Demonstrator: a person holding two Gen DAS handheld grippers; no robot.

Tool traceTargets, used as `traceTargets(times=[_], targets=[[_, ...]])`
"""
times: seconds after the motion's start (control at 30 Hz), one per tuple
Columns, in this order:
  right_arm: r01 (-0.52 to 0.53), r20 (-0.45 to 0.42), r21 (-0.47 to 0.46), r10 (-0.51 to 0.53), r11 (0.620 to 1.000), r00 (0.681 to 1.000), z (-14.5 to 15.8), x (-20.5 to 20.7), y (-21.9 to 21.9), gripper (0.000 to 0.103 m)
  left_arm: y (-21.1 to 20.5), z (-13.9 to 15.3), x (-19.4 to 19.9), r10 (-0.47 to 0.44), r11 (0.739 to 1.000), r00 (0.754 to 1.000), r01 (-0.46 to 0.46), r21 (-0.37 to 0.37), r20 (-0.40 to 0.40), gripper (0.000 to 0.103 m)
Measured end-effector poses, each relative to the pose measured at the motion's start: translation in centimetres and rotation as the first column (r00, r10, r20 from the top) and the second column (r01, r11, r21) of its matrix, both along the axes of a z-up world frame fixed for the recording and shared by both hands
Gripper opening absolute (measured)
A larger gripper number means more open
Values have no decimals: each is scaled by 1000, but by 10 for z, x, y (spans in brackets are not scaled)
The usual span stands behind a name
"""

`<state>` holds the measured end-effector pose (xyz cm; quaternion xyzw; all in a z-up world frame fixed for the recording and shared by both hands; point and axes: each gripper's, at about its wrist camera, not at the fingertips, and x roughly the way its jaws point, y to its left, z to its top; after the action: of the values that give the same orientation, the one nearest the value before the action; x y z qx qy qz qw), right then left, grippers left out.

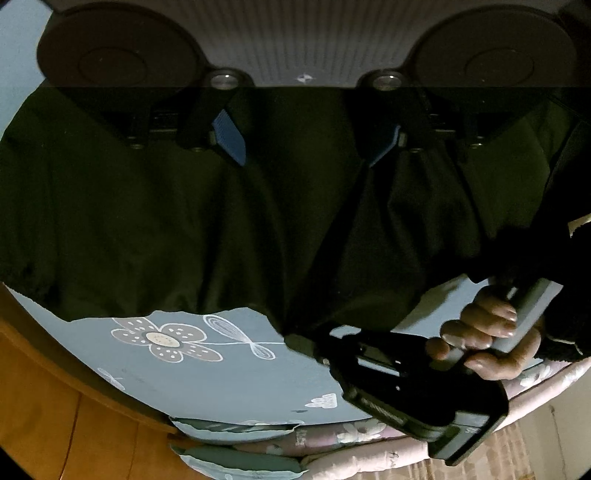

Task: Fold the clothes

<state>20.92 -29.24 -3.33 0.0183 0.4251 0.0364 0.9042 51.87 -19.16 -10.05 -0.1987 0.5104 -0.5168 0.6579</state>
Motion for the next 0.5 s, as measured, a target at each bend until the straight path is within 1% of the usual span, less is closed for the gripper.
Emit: traceTargets(times=[0.1, 0.2, 0.3, 0.37, 0.4, 0.43, 0.47, 0.5], targets=[[-11, -2, -23, 11, 1000, 1000, 1, 1, 4, 77, 13, -3, -3, 36, 999, 999, -36, 15, 6, 0], [-19, -5, -37, 19, 999, 1000, 1, 1, 5, 77, 24, -1, -6, 49, 998, 999, -50, 30, 18, 1], [-15, -7, -36, 15, 999, 1000, 1, 1, 4, 77, 35, 9, -4, 73, 997, 997, -73, 11, 20, 1], [-13, -9, -35, 12, 999, 1000, 2, 0, 4, 77, 45, 20, -4, 70, 997, 997, -69, -20, 28, 1], [-12, -9, -35, 11, 999, 1000, 2, 0, 4, 77, 51, 26, -6, 60, 998, 997, -59, -29, 42, 5], [-10, -10, -35, 10, 999, 1000, 2, 0, 4, 77, 55, 31, -11, 47, 999, 997, -45, -22, 68, 7], [-9, -11, -34, 8, 999, 1000, 3, 0, 4, 77, 58, 36, -16, 31, 1000, 994, -31, -3, 100, 16], [-5, -12, -31, 5, 1000, 1000, 3, 0, 4, 77, 60, 41, -21, 15, 1000, 991, -17, 15, 132, 20]])
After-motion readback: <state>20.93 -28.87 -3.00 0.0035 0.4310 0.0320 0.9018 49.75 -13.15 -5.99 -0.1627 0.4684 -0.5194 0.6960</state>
